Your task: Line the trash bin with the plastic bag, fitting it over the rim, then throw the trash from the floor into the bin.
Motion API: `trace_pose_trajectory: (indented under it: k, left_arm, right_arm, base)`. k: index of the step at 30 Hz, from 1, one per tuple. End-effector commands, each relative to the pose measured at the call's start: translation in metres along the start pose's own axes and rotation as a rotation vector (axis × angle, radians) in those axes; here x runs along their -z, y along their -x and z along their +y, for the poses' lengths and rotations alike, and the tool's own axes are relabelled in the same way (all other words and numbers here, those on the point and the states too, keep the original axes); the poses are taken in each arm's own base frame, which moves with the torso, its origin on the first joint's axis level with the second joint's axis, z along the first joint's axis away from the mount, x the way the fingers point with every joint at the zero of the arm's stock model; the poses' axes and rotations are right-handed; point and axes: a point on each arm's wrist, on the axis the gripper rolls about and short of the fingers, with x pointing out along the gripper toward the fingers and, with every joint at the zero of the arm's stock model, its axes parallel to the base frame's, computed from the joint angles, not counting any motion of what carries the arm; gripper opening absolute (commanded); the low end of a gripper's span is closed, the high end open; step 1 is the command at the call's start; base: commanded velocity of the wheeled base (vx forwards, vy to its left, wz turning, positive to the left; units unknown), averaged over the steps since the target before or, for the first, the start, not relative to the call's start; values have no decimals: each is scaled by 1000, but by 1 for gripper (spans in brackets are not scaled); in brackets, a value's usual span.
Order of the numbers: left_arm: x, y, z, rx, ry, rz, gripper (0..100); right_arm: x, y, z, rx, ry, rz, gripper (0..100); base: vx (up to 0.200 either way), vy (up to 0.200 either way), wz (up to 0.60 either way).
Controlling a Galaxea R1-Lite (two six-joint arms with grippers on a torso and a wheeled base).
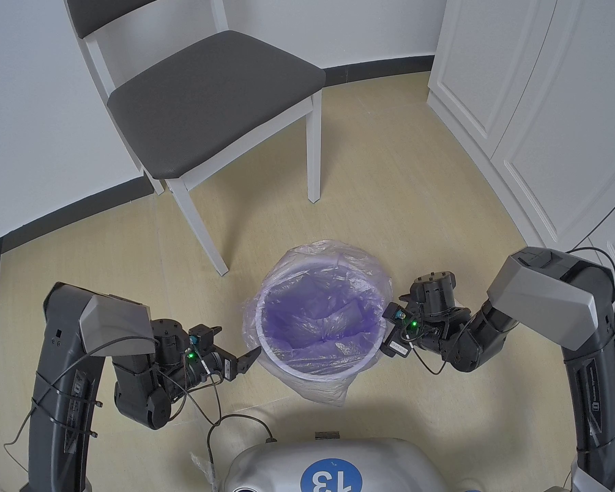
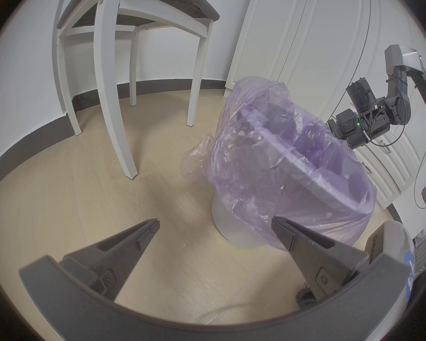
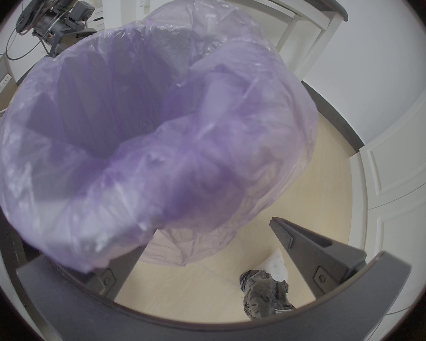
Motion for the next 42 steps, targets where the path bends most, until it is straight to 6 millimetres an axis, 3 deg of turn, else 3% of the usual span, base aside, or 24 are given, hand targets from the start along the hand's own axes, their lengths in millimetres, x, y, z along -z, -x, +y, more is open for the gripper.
trace_pose_trajectory:
  k: [1,6,12,17,23,31,40,42]
  left_arm:
    - [3,-1,0,0,-4,-5,100]
    - [-2,1,3,-10,-6,-16,100]
    - [-22,17,6,-27,-14,-47,100]
    - [-44,41,2,-20,-19,-67,100]
    - [-50,43,0,-18,-27,-83,100]
    - [-58,47,-1,-20,-32,-102,100]
    - [-57,48,-3,-15,-32,-96,100]
    - [-57,47,-3,-13,-32,-96,100]
  right_arm:
    - [4,-2,4,-12,-1,13,100]
    - [-4,16,-4,10,-13,-13,100]
    - [-23,68,-21,37,-17,-68,100]
    - [-18,100,-20,32,-38,-60,100]
    - [-19,122,-27,81,-160,-124,100]
    - [-22,124,-45,173,-237,-124,100]
    - [-35,114,-53,202,-475,-144,100]
    - [-43,108,-56,164,-601,-119,100]
  base:
    - [0,0,0]
    - [0,0,0]
    - [0,0,0]
    - [0,0,0]
    - [0,0,0]
    - [0,0,0]
    - [0,0,0]
    - [0,0,0]
